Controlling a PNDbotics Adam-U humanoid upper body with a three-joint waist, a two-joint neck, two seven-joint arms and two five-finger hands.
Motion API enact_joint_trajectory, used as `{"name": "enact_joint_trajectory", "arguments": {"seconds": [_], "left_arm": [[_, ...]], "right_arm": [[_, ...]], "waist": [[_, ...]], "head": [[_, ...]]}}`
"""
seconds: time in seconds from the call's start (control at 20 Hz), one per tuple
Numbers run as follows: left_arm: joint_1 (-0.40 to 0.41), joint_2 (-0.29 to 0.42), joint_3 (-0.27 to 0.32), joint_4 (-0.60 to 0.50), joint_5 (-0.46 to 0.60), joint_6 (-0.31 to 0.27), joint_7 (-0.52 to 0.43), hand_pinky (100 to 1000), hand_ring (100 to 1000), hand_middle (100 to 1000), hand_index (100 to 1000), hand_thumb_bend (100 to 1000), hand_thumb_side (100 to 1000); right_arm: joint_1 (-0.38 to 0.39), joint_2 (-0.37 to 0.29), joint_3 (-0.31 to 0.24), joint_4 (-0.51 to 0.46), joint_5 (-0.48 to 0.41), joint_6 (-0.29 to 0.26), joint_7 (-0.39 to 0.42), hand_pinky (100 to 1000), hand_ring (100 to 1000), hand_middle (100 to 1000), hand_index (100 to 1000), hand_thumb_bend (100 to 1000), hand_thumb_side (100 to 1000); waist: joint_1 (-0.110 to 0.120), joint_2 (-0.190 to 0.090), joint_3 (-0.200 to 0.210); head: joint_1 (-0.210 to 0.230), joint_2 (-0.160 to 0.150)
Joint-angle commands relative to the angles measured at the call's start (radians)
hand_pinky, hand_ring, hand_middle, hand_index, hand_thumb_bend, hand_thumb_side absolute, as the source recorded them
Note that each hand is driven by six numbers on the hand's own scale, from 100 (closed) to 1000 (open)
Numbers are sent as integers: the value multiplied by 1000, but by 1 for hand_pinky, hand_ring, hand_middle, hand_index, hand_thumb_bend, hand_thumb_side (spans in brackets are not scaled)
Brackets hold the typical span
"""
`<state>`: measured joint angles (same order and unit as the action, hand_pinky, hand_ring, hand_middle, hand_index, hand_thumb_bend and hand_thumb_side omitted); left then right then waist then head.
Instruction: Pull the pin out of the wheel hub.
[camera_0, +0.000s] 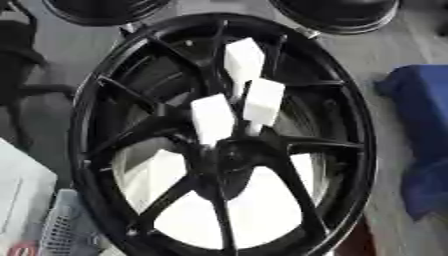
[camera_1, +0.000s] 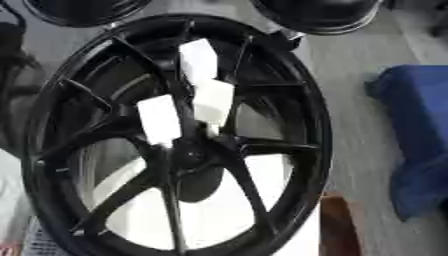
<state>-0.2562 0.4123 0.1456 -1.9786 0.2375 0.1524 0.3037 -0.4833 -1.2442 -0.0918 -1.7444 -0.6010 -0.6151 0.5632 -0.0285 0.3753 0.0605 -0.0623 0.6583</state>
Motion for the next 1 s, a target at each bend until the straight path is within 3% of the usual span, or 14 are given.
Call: {"name": "enact_joint_trajectory", "arguments": {"seconds": [0.05, 0.5, 0.8, 0.85, 0.9, 1.0], "left_arm": [[-7, 16, 10, -21, -7, -3, 0, 749, 677, 601, 715, 300, 689], [-9, 19, 10, -21, -6, -4, 0, 749, 677, 602, 715, 300, 688], [-16, 20, 6, -21, -6, -4, -5, 749, 677, 602, 715, 301, 688], [-18, 21, 5, -21, -6, -4, -6, 749, 678, 602, 715, 301, 688], [-19, 21, 5, -21, -7, -3, -8, 749, 677, 602, 715, 301, 689], [-20, 23, 4, -21, -7, -2, -9, 748, 677, 602, 715, 301, 688]], "right_arm": [[-8, -46, -11, -3, 0, -119, 125, 798, 653, 590, 748, 100, 401], [-25, -46, -1, 1, 4, -120, 136, 798, 655, 592, 749, 100, 406], [-92, -44, 54, 0, 60, -132, 173, 801, 680, 614, 756, 102, 417], [-108, -42, 68, 2, 81, -138, 184, 803, 686, 620, 759, 100, 353], [-123, -38, 83, 6, 103, -143, 197, 804, 690, 627, 761, 118, 433], [-157, -29, 116, 16, 154, -157, 228, 808, 706, 646, 770, 140, 449]], "waist": [[-1, -24, -1], [-3, -21, 4], [-8, -18, 17], [-10, -16, 20], [-12, -15, 24], [-17, -14, 31]], "head": [[3, -3], [-3, -6], [-25, -15], [-29, -16], [-34, -17], [-42, -19]]}}
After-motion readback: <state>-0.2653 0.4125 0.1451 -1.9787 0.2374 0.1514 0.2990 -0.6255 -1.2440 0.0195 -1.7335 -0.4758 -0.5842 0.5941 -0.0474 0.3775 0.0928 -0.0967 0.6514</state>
